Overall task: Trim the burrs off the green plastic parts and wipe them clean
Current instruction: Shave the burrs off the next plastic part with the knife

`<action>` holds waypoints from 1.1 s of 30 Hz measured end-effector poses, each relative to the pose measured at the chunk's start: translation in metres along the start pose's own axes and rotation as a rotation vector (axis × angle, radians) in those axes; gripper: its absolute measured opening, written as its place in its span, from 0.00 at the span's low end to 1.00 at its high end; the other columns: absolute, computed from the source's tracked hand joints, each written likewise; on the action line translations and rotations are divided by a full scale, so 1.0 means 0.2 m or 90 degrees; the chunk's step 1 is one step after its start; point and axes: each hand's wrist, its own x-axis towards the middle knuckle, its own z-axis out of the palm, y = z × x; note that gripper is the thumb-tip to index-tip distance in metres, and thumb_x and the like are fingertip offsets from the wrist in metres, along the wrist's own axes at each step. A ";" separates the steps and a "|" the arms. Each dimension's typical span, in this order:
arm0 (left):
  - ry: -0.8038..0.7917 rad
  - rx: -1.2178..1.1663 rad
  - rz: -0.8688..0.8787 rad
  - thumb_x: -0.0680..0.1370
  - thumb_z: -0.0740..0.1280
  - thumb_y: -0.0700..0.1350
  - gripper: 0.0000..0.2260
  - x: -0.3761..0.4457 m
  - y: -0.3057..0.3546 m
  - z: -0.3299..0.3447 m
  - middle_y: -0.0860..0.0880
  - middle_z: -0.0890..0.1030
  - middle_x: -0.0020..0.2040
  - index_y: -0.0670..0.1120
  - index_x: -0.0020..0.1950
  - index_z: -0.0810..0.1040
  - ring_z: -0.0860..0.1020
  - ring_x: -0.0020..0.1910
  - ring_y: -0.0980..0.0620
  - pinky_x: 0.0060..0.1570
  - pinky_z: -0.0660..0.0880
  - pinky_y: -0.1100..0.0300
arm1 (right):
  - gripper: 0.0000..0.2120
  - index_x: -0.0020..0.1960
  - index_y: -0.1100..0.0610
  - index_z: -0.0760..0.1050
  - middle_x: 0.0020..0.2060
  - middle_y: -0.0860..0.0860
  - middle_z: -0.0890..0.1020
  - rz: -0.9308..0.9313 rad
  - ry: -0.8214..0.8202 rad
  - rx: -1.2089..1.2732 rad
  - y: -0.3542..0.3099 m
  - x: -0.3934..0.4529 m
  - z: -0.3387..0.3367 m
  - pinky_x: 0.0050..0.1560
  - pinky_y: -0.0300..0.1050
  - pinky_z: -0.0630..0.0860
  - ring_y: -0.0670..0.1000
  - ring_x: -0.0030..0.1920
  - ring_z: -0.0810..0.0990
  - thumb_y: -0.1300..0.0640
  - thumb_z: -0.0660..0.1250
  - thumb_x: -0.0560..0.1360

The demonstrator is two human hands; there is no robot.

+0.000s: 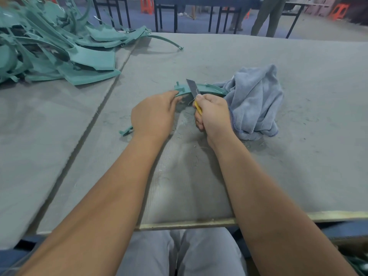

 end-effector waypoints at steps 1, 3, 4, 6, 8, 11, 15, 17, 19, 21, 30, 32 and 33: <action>0.012 -0.002 -0.004 0.83 0.56 0.56 0.15 0.00 -0.01 0.00 0.47 0.83 0.44 0.54 0.59 0.80 0.79 0.43 0.42 0.34 0.66 0.56 | 0.13 0.38 0.59 0.67 0.21 0.51 0.65 0.002 0.021 0.036 -0.01 0.00 -0.01 0.22 0.38 0.57 0.46 0.20 0.61 0.61 0.57 0.81; 0.037 -0.009 -0.013 0.83 0.56 0.56 0.15 0.00 -0.02 0.00 0.47 0.83 0.44 0.55 0.59 0.80 0.79 0.44 0.42 0.34 0.64 0.56 | 0.12 0.40 0.58 0.68 0.22 0.50 0.71 -0.008 0.091 0.084 -0.02 0.01 -0.03 0.22 0.37 0.61 0.46 0.20 0.66 0.60 0.55 0.82; 0.049 -0.012 -0.015 0.83 0.56 0.56 0.15 0.00 -0.02 0.00 0.48 0.83 0.45 0.55 0.59 0.80 0.79 0.44 0.42 0.34 0.63 0.56 | 0.12 0.41 0.57 0.68 0.23 0.49 0.74 -0.014 0.116 0.092 -0.03 0.02 -0.04 0.22 0.36 0.63 0.46 0.21 0.69 0.59 0.54 0.83; 0.074 -0.026 -0.011 0.82 0.57 0.56 0.15 0.00 -0.03 -0.01 0.48 0.83 0.46 0.55 0.60 0.80 0.79 0.45 0.43 0.35 0.63 0.56 | 0.12 0.42 0.57 0.68 0.26 0.50 0.77 -0.023 0.135 0.097 -0.04 0.02 -0.05 0.22 0.36 0.65 0.45 0.21 0.72 0.58 0.53 0.84; 0.097 -0.045 -0.001 0.83 0.57 0.55 0.15 0.00 -0.04 -0.03 0.47 0.83 0.47 0.54 0.63 0.79 0.79 0.46 0.43 0.35 0.67 0.55 | 0.13 0.41 0.56 0.68 0.27 0.51 0.76 -0.029 0.154 0.095 -0.04 0.02 -0.04 0.22 0.36 0.65 0.45 0.22 0.70 0.58 0.54 0.84; 0.142 -0.064 0.031 0.83 0.57 0.53 0.16 0.00 -0.07 -0.06 0.44 0.81 0.43 0.51 0.66 0.78 0.78 0.42 0.42 0.35 0.70 0.51 | 0.12 0.41 0.56 0.68 0.29 0.51 0.71 -0.036 0.189 0.144 -0.06 0.04 -0.06 0.24 0.36 0.62 0.46 0.26 0.65 0.58 0.56 0.83; 0.229 -0.067 0.084 0.83 0.61 0.47 0.14 0.01 -0.10 -0.09 0.41 0.73 0.36 0.48 0.66 0.79 0.69 0.34 0.44 0.33 0.65 0.51 | 0.15 0.45 0.56 0.77 0.27 0.48 0.70 -0.004 0.190 0.229 -0.08 0.03 -0.10 0.27 0.36 0.62 0.45 0.27 0.64 0.52 0.55 0.83; 0.227 -0.060 0.093 0.82 0.62 0.44 0.14 0.02 -0.10 -0.08 0.42 0.71 0.35 0.49 0.66 0.78 0.68 0.35 0.44 0.35 0.65 0.51 | 0.20 0.48 0.57 0.79 0.27 0.48 0.70 0.008 0.191 0.216 -0.08 0.04 -0.10 0.28 0.34 0.62 0.44 0.26 0.64 0.50 0.52 0.84; 0.175 -0.060 0.057 0.82 0.62 0.45 0.15 0.02 -0.11 -0.07 0.43 0.70 0.37 0.50 0.68 0.77 0.69 0.36 0.43 0.37 0.66 0.49 | 0.21 0.45 0.57 0.79 0.26 0.45 0.70 0.036 0.204 0.169 -0.08 0.05 -0.08 0.30 0.34 0.62 0.43 0.26 0.63 0.50 0.51 0.84; 0.122 -0.064 -0.007 0.83 0.60 0.48 0.15 0.02 -0.11 -0.05 0.43 0.73 0.39 0.52 0.69 0.75 0.72 0.39 0.42 0.37 0.67 0.50 | 0.20 0.41 0.53 0.78 0.27 0.43 0.71 0.048 0.205 0.091 -0.07 0.06 -0.07 0.35 0.36 0.63 0.43 0.30 0.65 0.50 0.52 0.84; 0.068 -0.028 -0.042 0.83 0.56 0.52 0.13 0.00 -0.09 -0.02 0.47 0.80 0.40 0.51 0.58 0.80 0.75 0.38 0.43 0.32 0.61 0.56 | 0.12 0.40 0.57 0.71 0.21 0.49 0.73 0.059 -0.051 0.116 -0.03 0.04 -0.04 0.21 0.34 0.57 0.45 0.19 0.62 0.58 0.59 0.82; 0.072 -0.037 -0.056 0.83 0.56 0.52 0.14 0.00 -0.09 -0.02 0.50 0.76 0.35 0.51 0.56 0.80 0.72 0.35 0.45 0.31 0.60 0.56 | 0.13 0.40 0.58 0.71 0.19 0.48 0.69 0.082 -0.070 0.161 -0.03 0.04 -0.04 0.20 0.32 0.56 0.45 0.18 0.60 0.59 0.57 0.83; 0.070 -0.045 -0.066 0.83 0.56 0.52 0.14 0.00 -0.09 -0.02 0.51 0.74 0.33 0.50 0.54 0.80 0.71 0.34 0.46 0.30 0.59 0.56 | 0.13 0.40 0.59 0.71 0.19 0.48 0.67 0.091 -0.066 0.194 -0.02 0.04 -0.04 0.19 0.32 0.55 0.44 0.17 0.59 0.59 0.57 0.83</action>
